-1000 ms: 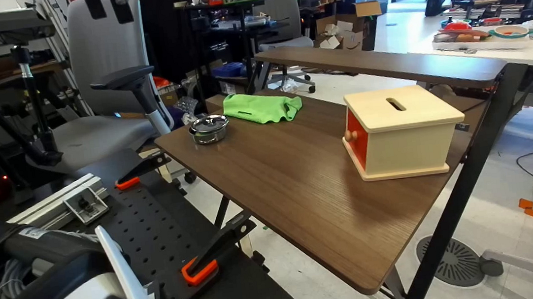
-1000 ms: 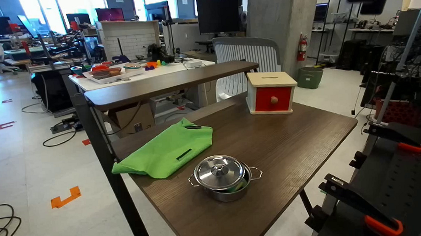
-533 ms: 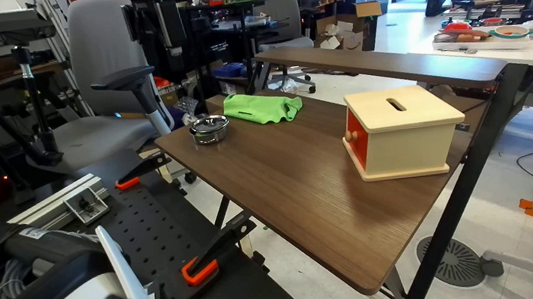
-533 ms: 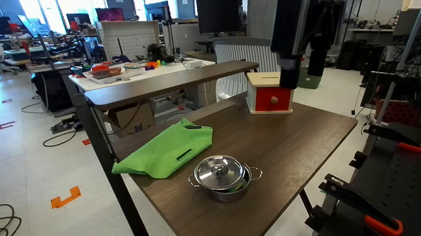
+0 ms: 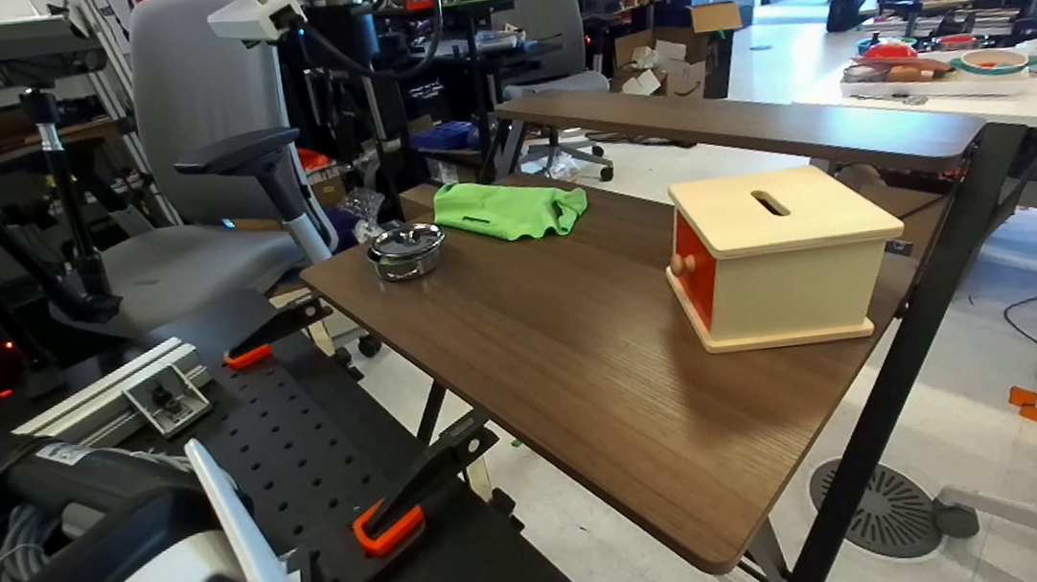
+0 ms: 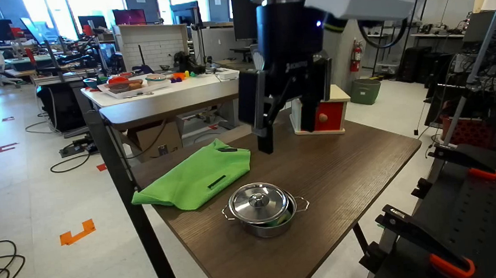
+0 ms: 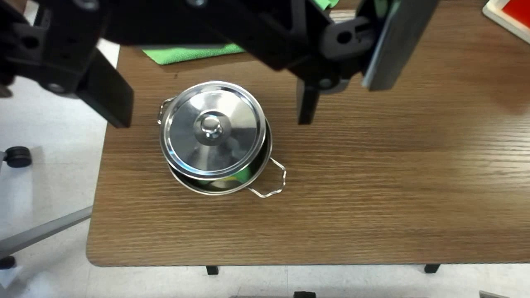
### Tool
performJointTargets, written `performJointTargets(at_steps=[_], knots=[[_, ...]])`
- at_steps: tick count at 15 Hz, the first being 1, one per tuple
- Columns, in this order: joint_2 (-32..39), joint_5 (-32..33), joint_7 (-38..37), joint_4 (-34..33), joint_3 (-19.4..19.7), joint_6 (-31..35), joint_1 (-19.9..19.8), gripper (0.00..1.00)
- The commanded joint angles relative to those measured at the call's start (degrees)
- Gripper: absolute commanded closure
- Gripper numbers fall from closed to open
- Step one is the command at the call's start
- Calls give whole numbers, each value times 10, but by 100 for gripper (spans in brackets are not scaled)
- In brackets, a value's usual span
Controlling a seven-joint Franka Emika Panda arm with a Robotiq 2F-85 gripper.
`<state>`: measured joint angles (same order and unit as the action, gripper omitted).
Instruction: Remove the silver lid from the silver pot
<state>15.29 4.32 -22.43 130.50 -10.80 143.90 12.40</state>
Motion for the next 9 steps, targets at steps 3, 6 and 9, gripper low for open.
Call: performJointTargets(at_steps=[3, 6, 9], knots=[[85, 6, -17, -74, 23, 3, 42, 0], [111, 16, -20, -92, 39, 8, 60, 0], [135, 14, -18, -106, 50, 7, 72, 0]])
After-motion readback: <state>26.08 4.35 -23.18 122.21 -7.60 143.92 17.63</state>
